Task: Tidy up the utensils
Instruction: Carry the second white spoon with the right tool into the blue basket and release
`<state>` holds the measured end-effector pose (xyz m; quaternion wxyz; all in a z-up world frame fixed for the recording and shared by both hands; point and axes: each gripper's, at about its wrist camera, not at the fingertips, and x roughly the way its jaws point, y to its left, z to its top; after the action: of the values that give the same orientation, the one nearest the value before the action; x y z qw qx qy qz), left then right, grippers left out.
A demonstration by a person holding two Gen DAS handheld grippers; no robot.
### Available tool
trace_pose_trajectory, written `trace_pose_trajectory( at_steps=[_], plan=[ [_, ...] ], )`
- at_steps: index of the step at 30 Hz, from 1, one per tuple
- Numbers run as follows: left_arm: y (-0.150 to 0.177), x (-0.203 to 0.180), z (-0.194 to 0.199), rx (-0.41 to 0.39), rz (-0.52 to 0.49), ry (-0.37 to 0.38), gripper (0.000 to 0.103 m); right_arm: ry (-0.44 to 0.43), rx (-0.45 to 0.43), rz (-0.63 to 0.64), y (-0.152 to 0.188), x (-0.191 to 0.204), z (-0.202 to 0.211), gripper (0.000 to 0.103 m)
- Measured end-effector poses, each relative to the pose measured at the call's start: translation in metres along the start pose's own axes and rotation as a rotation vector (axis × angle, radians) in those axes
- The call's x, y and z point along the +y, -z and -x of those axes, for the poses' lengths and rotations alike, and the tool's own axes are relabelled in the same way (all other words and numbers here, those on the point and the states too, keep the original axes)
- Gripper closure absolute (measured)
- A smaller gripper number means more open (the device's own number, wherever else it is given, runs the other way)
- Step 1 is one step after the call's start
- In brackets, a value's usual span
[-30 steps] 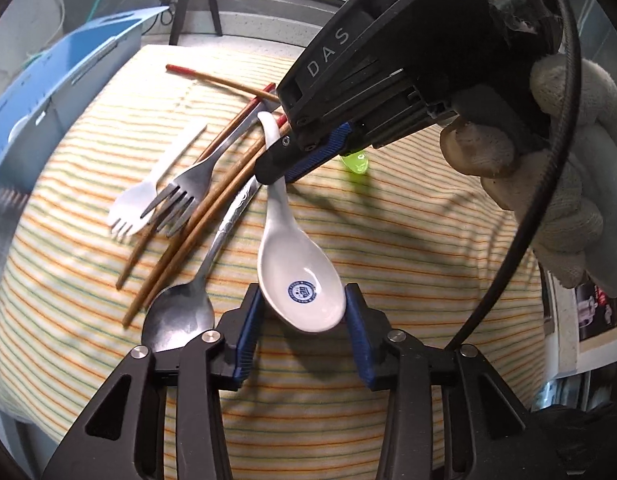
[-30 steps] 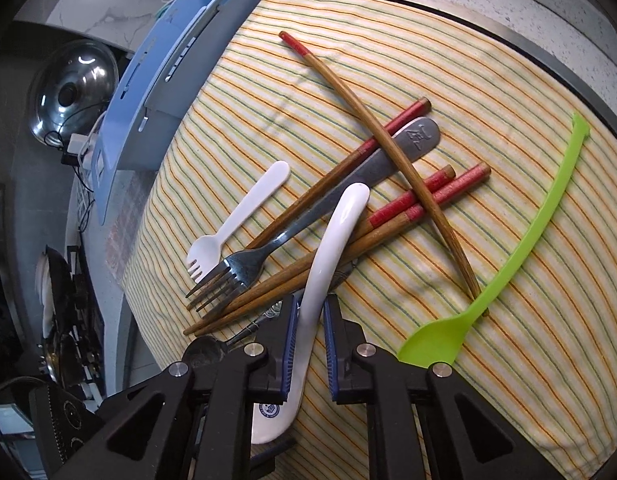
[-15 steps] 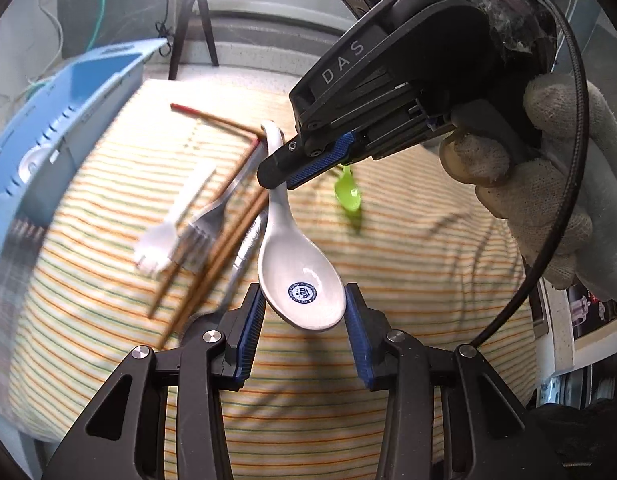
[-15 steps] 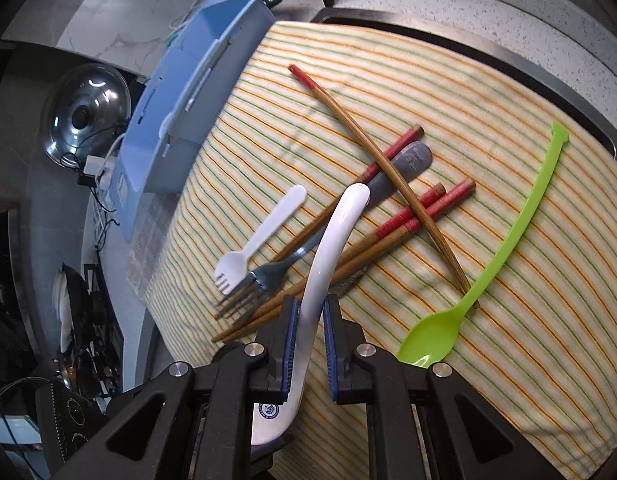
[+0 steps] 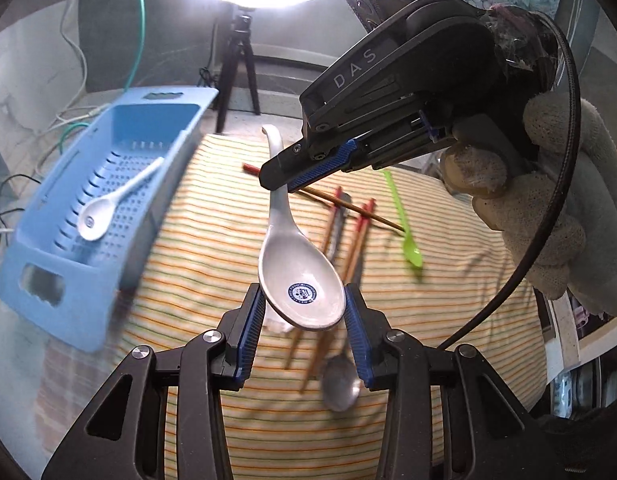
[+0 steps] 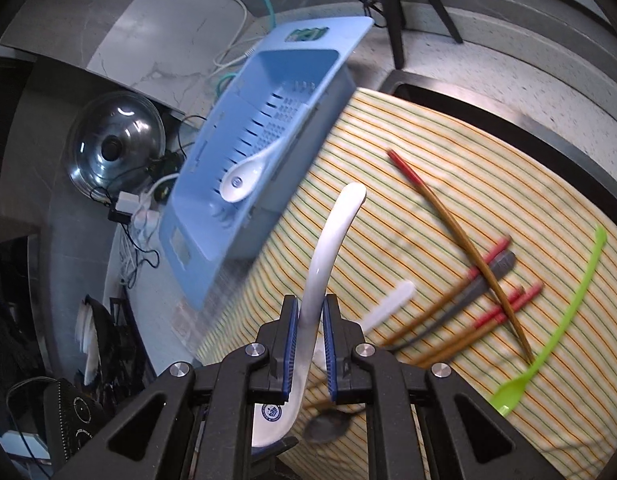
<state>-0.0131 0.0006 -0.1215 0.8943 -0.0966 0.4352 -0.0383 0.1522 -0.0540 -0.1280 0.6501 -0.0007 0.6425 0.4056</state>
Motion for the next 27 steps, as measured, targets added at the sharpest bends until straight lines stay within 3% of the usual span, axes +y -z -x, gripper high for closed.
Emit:
trace_pose_trajectory(
  at_steps=[13,27],
  plan=[
    [-0.034,0.090,0.002,0.002,-0.049,-0.021,0.065,-0.023,-0.062,-0.034,-0.064,0.060,-0.039,0.092],
    [-0.043,0.134,-0.021,0.060,-0.067,-0.007,0.065,-0.004,-0.049,-0.090,-0.099,0.061,-0.085,0.092]
  ],
)
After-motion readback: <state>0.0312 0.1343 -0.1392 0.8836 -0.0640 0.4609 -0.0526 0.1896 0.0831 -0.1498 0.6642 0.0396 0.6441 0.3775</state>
